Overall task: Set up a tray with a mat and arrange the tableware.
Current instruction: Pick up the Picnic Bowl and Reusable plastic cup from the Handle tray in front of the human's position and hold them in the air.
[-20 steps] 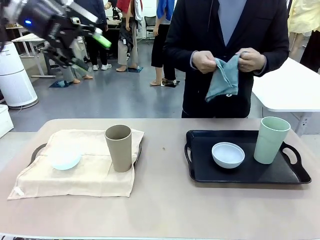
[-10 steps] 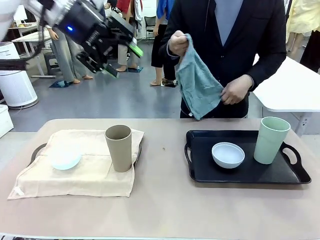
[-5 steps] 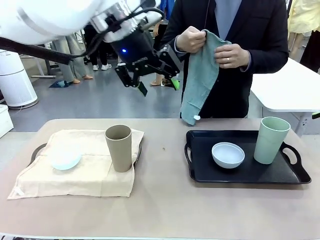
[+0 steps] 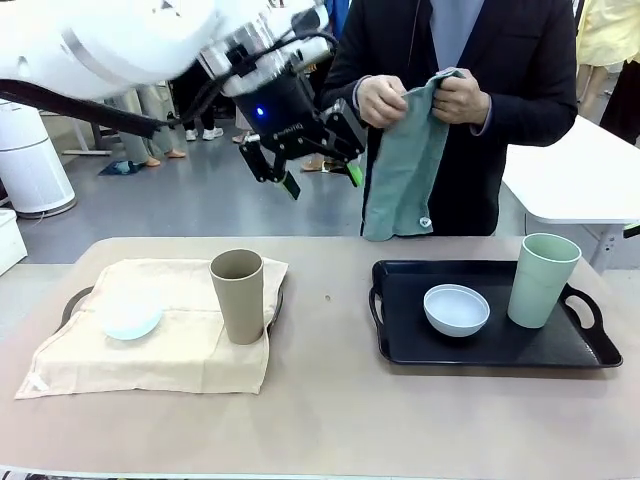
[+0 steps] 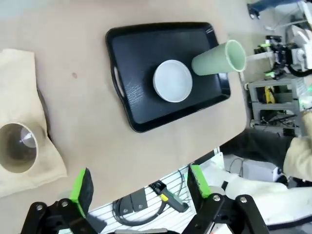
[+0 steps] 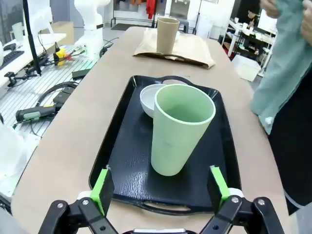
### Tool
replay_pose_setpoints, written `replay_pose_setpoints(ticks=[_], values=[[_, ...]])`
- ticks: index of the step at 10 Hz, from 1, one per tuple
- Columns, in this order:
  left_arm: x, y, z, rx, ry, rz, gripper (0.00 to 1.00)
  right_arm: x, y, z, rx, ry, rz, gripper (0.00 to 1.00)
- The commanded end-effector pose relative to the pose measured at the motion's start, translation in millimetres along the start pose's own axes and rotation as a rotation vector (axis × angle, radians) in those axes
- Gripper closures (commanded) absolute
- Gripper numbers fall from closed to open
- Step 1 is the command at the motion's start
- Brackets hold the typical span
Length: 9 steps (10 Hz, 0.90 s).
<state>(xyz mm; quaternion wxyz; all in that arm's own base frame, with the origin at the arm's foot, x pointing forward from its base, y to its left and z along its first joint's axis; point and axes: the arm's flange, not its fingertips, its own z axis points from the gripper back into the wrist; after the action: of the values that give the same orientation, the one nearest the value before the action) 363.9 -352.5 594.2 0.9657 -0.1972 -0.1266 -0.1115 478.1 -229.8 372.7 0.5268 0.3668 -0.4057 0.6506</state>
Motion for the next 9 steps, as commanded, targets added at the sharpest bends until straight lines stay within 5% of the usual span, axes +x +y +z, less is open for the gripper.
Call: replay_pose_setpoints(ticks=[1,4,7,8,9], values=[[14.5,-25.5,-46.7,0.076,0.052,0.061,0.0,-3.2,-21.4,-29.1,0.062,0.037,-0.01,0.0],[23.8,-56.5,-108.1,0.194,0.052,0.076,0.0,-23.2,-43.9,-71.0,0.094,0.054,-0.067,0.0],[15.2,-81.4,-135.8,0.143,-0.061,-0.03,0.0,-34.1,-44.8,-82.6,0.12,0.03,-0.115,0.0],[10.9,-56.3,-130.6,0.187,0.054,0.045,0.0,-31.5,-38.0,-72.0,0.117,-0.008,-0.087,0.0],[10.9,-56.3,-130.6,0.187,0.054,0.045,0.0,-32.6,-32.7,-67.3,0.112,-0.016,-0.084,0.0]])
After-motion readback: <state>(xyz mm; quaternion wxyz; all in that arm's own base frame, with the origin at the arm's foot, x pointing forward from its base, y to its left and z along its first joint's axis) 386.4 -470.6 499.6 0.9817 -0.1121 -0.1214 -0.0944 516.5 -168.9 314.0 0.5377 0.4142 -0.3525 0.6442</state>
